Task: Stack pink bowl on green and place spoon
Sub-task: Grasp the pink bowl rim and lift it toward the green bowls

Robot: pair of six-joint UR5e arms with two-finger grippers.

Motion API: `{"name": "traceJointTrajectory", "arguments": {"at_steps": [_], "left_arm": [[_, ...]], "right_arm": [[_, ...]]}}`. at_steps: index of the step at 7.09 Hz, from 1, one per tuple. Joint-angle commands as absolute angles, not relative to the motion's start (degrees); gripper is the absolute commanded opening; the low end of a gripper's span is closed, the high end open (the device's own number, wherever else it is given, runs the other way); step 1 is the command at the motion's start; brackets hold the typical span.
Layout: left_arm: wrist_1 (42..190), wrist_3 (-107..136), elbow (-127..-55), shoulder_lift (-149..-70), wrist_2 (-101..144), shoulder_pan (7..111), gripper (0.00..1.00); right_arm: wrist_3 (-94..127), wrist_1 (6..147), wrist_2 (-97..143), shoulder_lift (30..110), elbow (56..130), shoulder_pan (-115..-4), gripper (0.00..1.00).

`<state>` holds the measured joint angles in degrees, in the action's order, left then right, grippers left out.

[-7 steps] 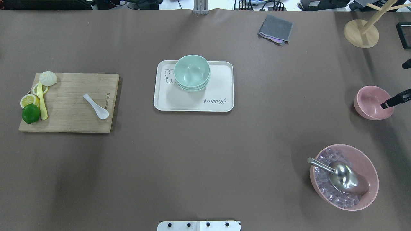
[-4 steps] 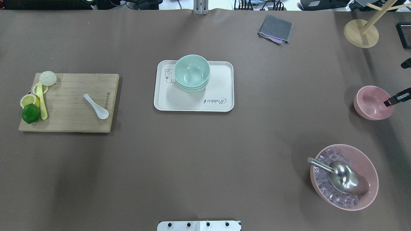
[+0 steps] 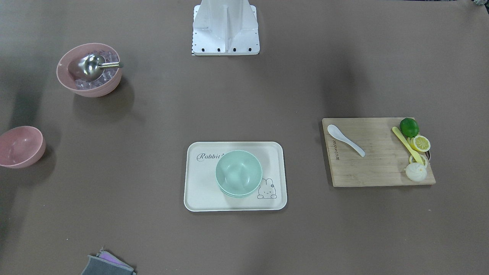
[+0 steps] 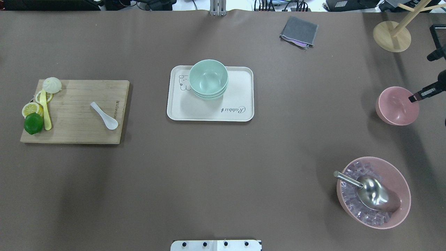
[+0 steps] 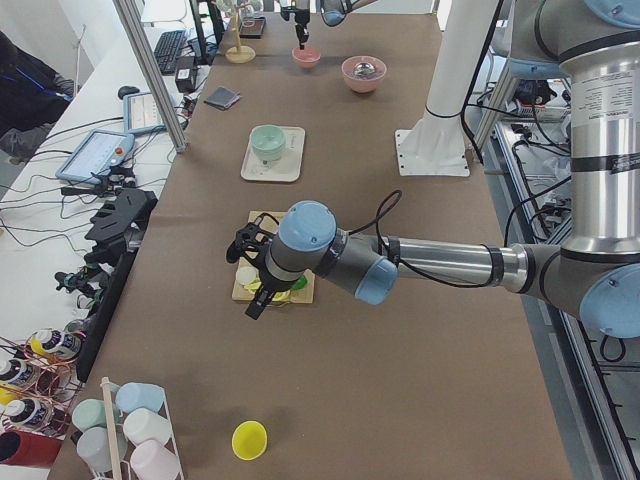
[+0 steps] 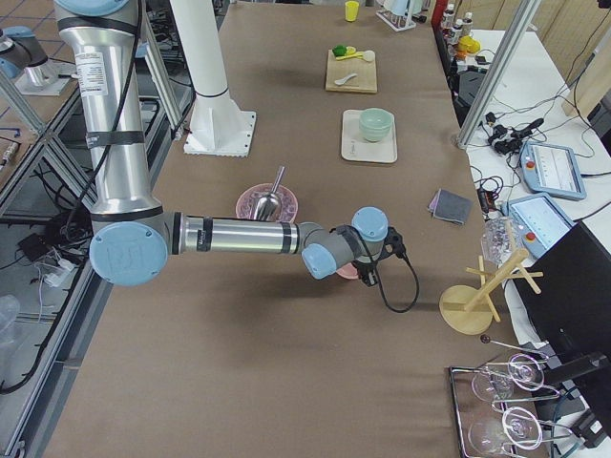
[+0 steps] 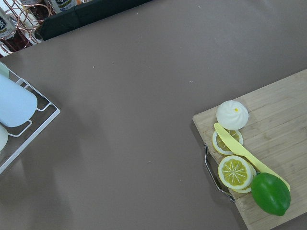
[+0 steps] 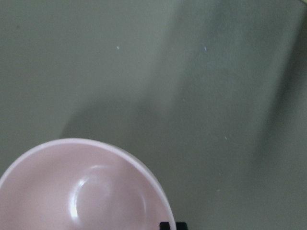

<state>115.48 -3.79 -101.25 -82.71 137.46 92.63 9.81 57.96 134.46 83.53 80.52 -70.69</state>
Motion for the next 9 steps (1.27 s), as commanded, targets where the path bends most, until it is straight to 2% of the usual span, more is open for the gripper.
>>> {"name": "traceJointTrajectory", "arguments": {"at_steps": [1,5,7,9], "left_arm": [[115.49,-3.78,-101.25,-82.71,137.46,92.64,0.98],[115.4,-3.78,-101.16,-82.71,137.46,92.55,0.98],[115.4,-3.78,-100.9,-82.62,137.46,92.55,0.98],[115.49,-3.87,-100.99,-82.35,137.64,92.55,0.98]], "right_arm": [[18.49,58.01,134.91,77.46,81.9,-68.4,0.0],[55.99,59.84,124.74,59.37,83.32,-52.15,0.0],[61.85,74.36,122.54,47.43,83.23,-49.67,0.0],[67.38,79.18,119.63,40.72,81.4,-46.77,0.0]]}}
